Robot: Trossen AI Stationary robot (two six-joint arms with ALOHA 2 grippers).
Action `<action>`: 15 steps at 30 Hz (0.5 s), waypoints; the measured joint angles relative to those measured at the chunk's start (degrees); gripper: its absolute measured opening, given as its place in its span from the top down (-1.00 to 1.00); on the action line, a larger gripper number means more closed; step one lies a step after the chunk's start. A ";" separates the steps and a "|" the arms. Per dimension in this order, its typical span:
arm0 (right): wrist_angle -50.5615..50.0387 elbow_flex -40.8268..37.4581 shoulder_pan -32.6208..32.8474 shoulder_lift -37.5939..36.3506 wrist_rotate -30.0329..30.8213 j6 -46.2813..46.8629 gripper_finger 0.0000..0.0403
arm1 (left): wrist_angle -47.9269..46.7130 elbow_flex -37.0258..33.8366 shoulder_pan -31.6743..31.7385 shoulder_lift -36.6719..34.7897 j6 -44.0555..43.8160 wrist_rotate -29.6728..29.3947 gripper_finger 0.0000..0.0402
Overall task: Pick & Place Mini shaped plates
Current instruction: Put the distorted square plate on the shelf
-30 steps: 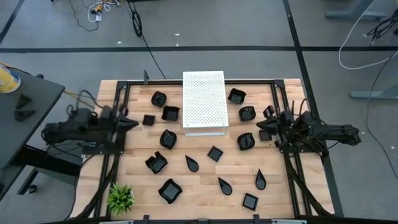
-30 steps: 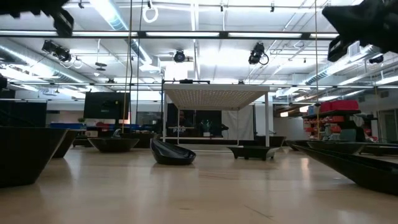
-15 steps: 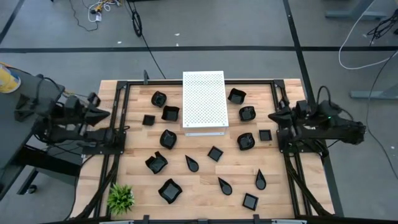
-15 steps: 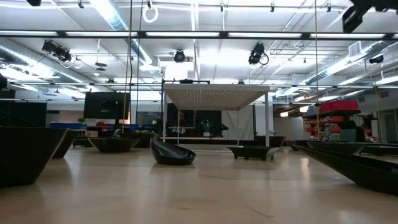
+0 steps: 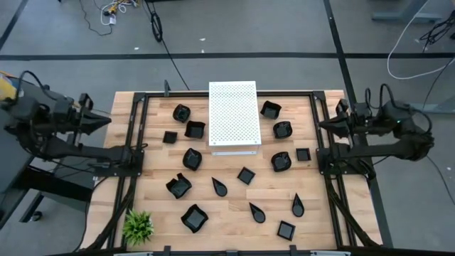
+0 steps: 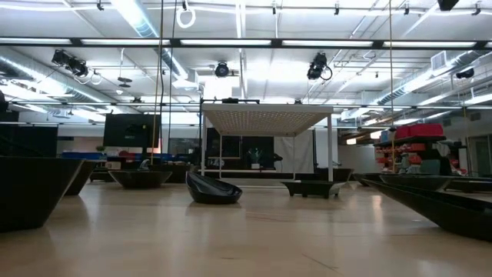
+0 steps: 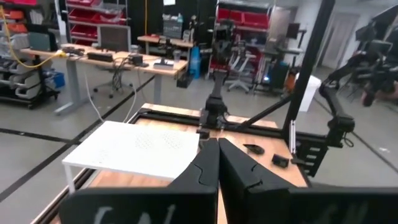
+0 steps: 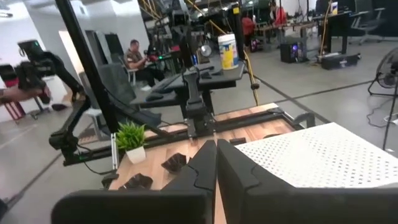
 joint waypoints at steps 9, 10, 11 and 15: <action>-11.79 9.48 0.00 2.88 1.26 -4.26 0.91 | -8.87 10.07 0.02 5.92 3.61 -4.59 0.99; -13.26 10.09 0.00 2.85 1.58 -4.23 0.91 | -9.42 9.96 0.02 5.79 3.60 -5.19 0.99; -14.43 10.78 0.00 2.84 1.85 -4.19 0.91 | -9.95 9.88 0.02 5.65 3.57 -5.58 0.99; -18.69 13.67 0.02 2.79 2.35 -4.15 0.91 | -13.62 9.89 0.02 5.26 2.96 -5.81 0.99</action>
